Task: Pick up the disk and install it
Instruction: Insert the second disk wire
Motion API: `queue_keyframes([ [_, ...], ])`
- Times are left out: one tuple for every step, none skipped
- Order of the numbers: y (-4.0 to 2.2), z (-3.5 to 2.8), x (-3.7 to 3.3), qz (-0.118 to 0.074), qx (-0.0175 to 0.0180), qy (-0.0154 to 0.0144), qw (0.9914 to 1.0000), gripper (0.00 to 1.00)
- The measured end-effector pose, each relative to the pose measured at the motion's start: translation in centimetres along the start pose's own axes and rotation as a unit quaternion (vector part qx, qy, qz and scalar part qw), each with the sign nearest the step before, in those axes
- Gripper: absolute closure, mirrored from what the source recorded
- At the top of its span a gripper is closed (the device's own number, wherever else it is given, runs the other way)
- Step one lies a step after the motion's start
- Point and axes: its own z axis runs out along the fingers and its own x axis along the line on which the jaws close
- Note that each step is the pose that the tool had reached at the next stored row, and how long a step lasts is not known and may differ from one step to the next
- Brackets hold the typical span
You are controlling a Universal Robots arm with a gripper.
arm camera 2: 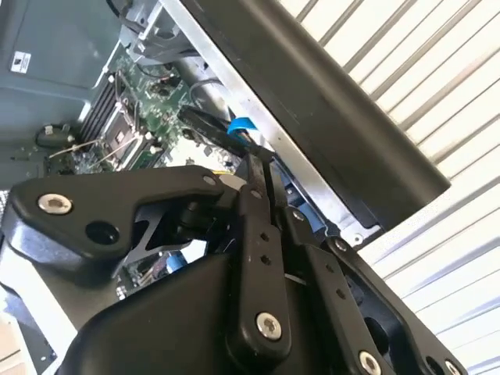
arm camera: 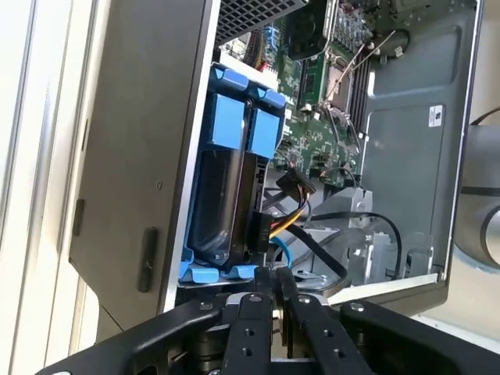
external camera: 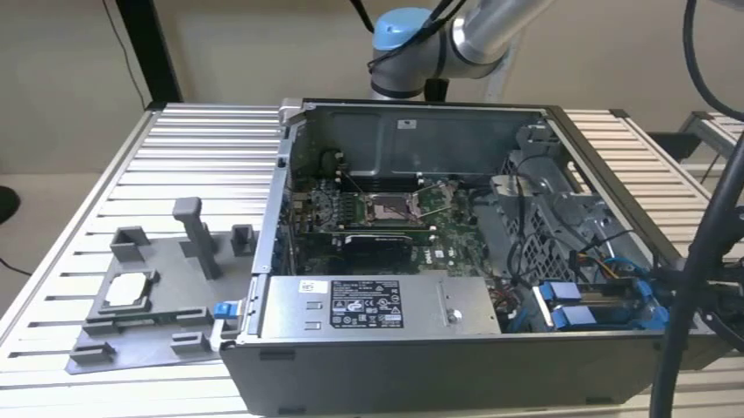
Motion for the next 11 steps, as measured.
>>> queue_keyframes([
  [0.0,-0.14,0.05,0.0,0.0005,-0.0045,0.99999,0.0],
  [0.04,-0.24,0.06,-0.001,0.001,-0.0091,0.99996,0.0],
  [0.29,-0.28,-0.04,-0.001,0.0015,-0.0117,0.99993,0.0],
  [0.7,-0.26,-0.12,-0.001,0.0016,-0.0121,0.99993,0.0],
  [1.04,-0.23,-0.16,-0.001,0.0016,-0.0121,0.99992,0.0],
  [1.36,-0.19,-0.19,-0.001,0.0017,-0.0121,0.99992,0.0],
  [1.68,-0.16,-0.23,-0.001,0.0017,-0.0121,0.99992,0.0],
  [2.02,-0.13,-0.28,-0.001,0.0017,-0.012,0.99993,0.0],
  [2.36,-0.09,-0.32,-0.001,0.0016,-0.0119,0.99993,0.0],
  [2.51,-0.07,-0.33,-0.001,0.0017,-0.0115,0.99993,0.0],
  [2.46,-0.08,-0.32,-0.001,0.0016,-0.0114,0.99993,0.0],
])
